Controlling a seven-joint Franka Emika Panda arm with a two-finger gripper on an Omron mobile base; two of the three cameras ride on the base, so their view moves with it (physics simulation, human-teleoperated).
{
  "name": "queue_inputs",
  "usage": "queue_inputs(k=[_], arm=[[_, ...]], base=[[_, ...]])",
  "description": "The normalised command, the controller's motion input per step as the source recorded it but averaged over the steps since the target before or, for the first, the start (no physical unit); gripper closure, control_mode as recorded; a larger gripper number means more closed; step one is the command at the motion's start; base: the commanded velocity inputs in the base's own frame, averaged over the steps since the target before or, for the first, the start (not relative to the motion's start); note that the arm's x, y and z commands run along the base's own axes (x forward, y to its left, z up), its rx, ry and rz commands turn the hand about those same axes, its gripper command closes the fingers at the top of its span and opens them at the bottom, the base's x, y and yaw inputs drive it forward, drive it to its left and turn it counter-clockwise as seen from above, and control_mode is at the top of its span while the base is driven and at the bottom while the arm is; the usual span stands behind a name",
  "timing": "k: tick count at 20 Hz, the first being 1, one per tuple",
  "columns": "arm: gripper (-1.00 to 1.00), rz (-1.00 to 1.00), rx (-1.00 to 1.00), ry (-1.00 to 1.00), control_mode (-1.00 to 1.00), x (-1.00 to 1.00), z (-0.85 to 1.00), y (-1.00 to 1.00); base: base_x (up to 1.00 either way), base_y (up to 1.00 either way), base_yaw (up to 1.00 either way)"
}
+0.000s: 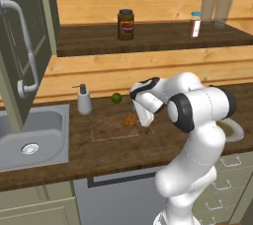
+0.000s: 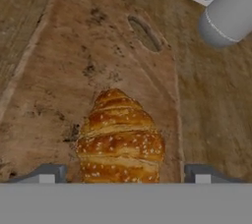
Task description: From the different types of pastries on the counter, select a croissant and place it on the cutting board. Then retrieve a jar of jam from the cabinet and place it alongside the croissant on the cutting board.
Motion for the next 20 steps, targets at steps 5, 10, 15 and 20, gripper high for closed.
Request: queue_inputs(k=[5, 10, 15, 20], arm=[[-1.0, 0.0, 0.0, 0.06, -1.0, 0.17, 0.36, 0.0], [-1.0, -0.02, 0.04, -0.01, -1.0, -0.14, 0.71, -0.16], [-1.0, -0.45, 0.24, -0.14, -1.0, -0.88, 0.25, -0.29], [-1.0, -0.61, 0.27, -0.05, -1.0, -0.65, 0.54, -0.12]], base=[[0.0, 0.0, 0.0], [0.0, 0.0, 0.0], [0.0, 0.0, 0.0], [0.0, 0.0, 0.0]])
